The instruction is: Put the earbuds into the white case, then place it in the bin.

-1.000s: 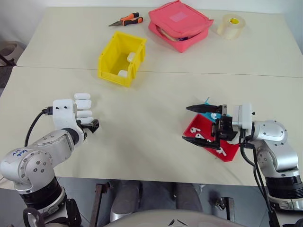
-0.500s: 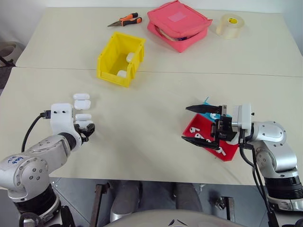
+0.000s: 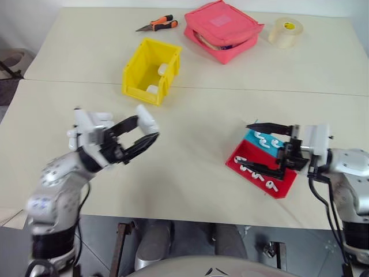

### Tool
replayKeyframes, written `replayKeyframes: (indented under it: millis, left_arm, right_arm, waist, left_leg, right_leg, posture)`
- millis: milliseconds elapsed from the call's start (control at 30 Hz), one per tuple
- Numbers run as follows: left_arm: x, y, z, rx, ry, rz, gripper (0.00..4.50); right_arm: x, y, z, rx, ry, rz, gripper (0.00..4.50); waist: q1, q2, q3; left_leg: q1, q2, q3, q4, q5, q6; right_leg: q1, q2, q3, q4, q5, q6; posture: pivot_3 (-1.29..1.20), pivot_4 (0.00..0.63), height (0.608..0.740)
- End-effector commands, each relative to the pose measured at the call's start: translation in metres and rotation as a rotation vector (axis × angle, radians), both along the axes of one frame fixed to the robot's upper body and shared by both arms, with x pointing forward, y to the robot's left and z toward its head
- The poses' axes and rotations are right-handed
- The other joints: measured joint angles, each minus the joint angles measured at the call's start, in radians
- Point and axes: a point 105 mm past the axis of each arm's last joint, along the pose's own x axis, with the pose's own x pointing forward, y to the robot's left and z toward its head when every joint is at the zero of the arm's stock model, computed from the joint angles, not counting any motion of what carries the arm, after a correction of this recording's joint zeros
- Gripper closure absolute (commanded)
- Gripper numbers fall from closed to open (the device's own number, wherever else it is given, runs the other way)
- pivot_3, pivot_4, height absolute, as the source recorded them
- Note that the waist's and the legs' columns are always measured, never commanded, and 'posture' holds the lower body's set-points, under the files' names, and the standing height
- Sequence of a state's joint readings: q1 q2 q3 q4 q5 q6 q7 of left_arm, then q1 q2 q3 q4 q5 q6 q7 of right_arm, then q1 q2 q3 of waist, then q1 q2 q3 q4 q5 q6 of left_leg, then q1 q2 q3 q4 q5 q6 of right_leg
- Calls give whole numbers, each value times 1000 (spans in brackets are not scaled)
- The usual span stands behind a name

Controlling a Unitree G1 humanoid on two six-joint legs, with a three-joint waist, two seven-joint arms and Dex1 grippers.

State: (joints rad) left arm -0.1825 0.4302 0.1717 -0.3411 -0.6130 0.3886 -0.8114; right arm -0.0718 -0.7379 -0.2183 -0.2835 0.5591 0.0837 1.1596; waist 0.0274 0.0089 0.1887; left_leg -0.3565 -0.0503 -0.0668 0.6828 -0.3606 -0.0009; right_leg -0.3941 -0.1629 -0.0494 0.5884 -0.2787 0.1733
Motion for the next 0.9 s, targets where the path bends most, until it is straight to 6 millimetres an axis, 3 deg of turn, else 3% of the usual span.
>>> replayKeyframes:
  millis: [33, 233, 367, 567, 667, 767, 900]
  left_arm:
    - [0, -29, 6, -45, -98, -127, 1712]
    - [-3, -67, 4, -117, -139, -322, 1712]
    - [-10, -79, 6, -165, -228, -415, 1712]
    - [-20, -89, 12, -245, -336, -577, 1712]
    - [-21, -96, 14, -282, -368, -573, 1712]
    - [-20, -104, 14, -326, -333, -584, 1712]
    - [-29, -108, 6, -342, -321, -641, 1712]
  right_arm:
    - [-12, -14, 18, -9, -73, -94, 0]
    - [-45, -33, 19, -43, -53, -273, 0]
    - [-74, -45, 9, -92, 32, -386, 0]
    - [-102, -61, -15, -138, 218, -525, 0]
    - [-103, -63, -20, -171, 278, -551, 0]
    - [-92, -57, -12, -147, 305, -553, 0]
    - [-71, -36, -20, -249, 445, -523, 0]
  waist:
    - [0, 0, 0]
    - [-1, 0, 0]
    - [2, 0, 0]
    - [3, -1, 0]
    - [-2, -1, -1]
    - [-3, -1, 0]
    - [-3, -1, -1]
  left_leg:
    - [0, 0, 0, 0, 0, 0]
    - [-1, 0, 8, 0, 0, 1]
    - [0, 1, 10, 1, 0, 1]
    - [1, 0, 10, 1, 0, 3]
    - [1, 1, 10, 1, 0, 3]
    - [1, 1, 9, 1, 0, 4]
    - [1, 1, 7, 1, 0, 4]
  right_leg:
    - [0, 0, 0, 0, 0, 0]
    - [0, 0, -1, 0, 0, 1]
    - [0, 0, 0, 0, 1, 1]
    - [2, 0, 1, -3, 2, 3]
    - [2, 0, 1, -3, 2, 3]
    - [2, 0, 2, -3, 2, 4]
    - [2, 0, 1, -3, 2, 4]
  posture:
    - [0, 150, 740]
    - [0, 150, 740]
    - [0, 150, 740]
    - [0, 150, 740]
    - [0, 150, 740]
    - [0, 150, 740]
    - [0, 150, 740]
